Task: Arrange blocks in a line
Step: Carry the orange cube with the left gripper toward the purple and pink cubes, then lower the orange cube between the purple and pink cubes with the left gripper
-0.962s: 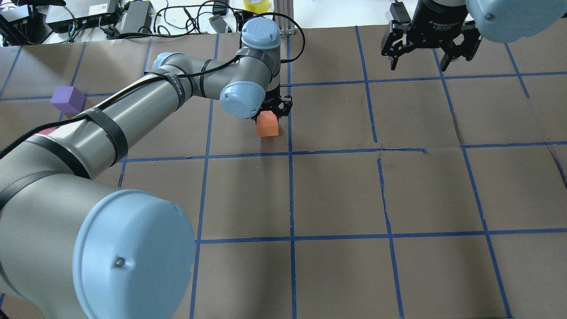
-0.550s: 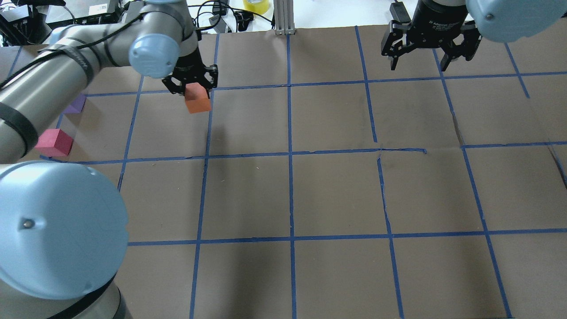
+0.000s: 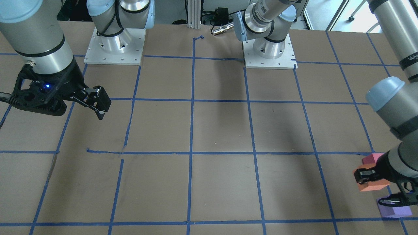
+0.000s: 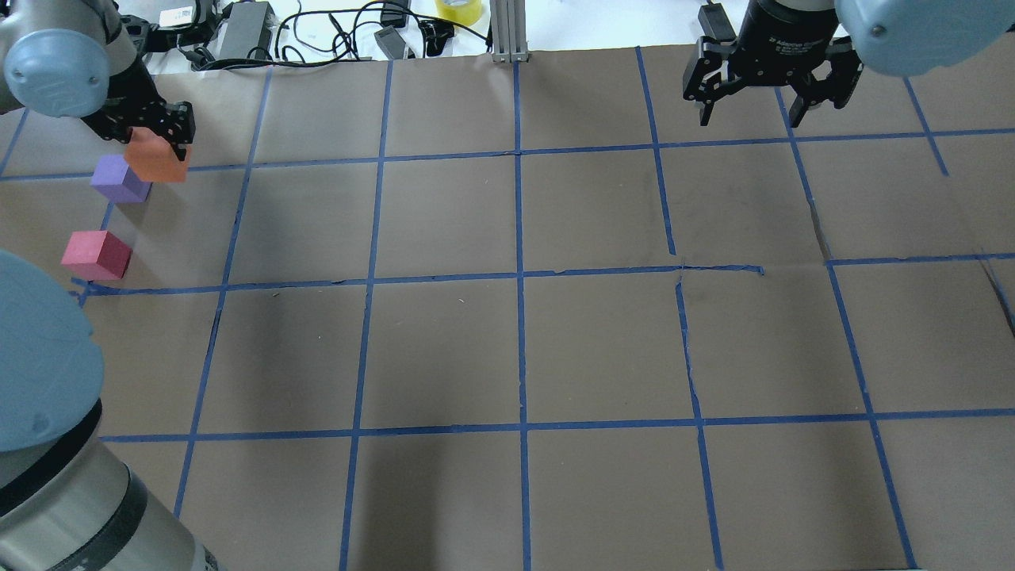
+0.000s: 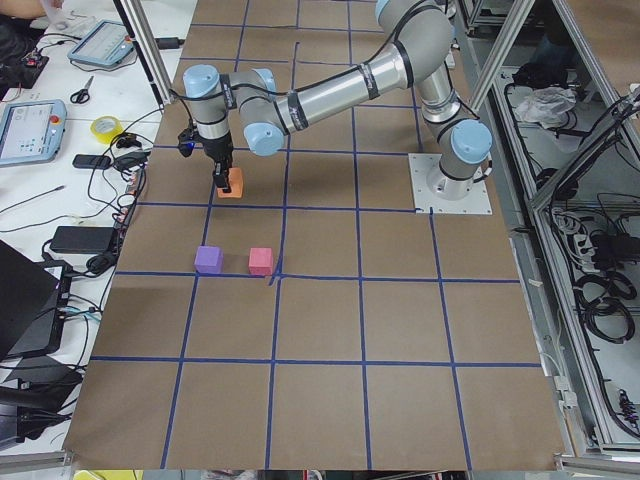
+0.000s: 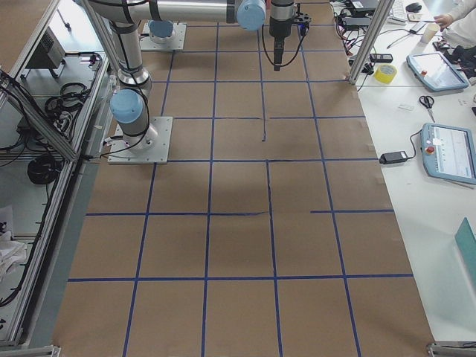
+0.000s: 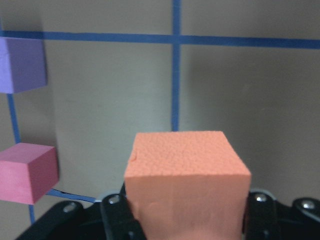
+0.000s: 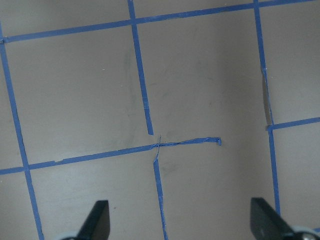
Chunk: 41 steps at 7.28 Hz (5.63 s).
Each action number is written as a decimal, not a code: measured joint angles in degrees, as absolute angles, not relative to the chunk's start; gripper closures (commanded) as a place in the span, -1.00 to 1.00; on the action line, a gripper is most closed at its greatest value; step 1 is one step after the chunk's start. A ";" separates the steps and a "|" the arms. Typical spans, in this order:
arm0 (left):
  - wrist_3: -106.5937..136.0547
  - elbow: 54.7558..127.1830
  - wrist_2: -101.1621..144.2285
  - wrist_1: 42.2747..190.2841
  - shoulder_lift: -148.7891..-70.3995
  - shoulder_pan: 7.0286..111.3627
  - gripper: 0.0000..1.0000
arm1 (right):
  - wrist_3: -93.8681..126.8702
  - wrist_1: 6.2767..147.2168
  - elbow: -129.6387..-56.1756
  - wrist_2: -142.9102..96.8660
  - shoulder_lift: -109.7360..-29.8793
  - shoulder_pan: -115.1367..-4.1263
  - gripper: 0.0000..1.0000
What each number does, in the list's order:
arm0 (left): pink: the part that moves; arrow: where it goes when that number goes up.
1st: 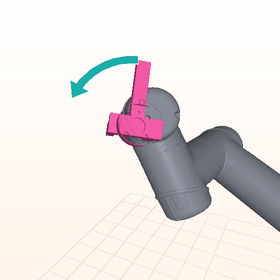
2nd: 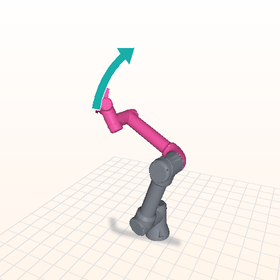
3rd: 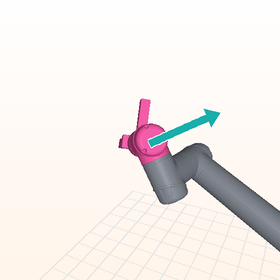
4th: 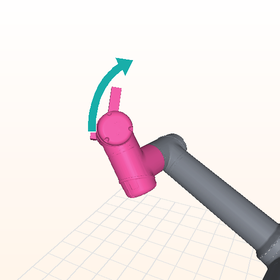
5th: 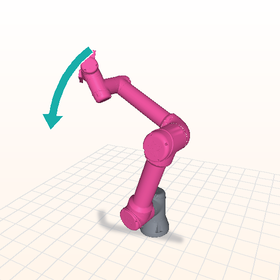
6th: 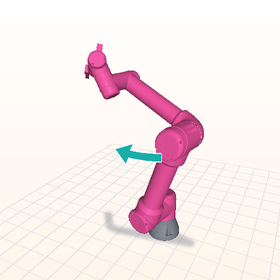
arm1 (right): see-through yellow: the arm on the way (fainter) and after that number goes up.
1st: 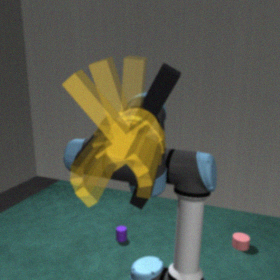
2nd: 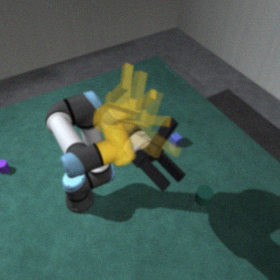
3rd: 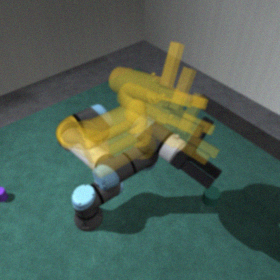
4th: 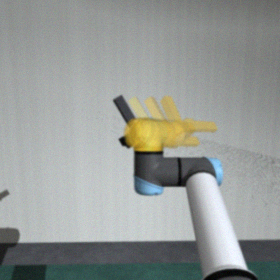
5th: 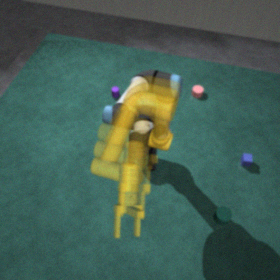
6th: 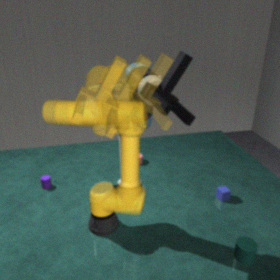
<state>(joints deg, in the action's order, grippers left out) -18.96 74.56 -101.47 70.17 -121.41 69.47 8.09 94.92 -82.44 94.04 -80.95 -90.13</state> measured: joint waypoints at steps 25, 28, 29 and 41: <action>-35.77 73.62 -94.12 64.05 -133.03 56.80 1.00 | 8.09 94.94 -82.35 93.95 -80.79 -90.35 -1.00; -35.73 73.82 -93.93 62.20 -133.79 55.71 1.00 | 8.06 94.93 -82.35 94.03 -80.81 -90.35 -1.00; -35.68 74.00 -93.85 61.74 -133.82 55.45 1.00 | 8.06 94.92 -82.35 94.04 -80.83 -90.35 -1.00; -36.31 75.68 -90.30 61.52 -129.77 54.79 -1.00 | 8.09 94.92 -82.44 94.04 -80.77 -90.52 -1.00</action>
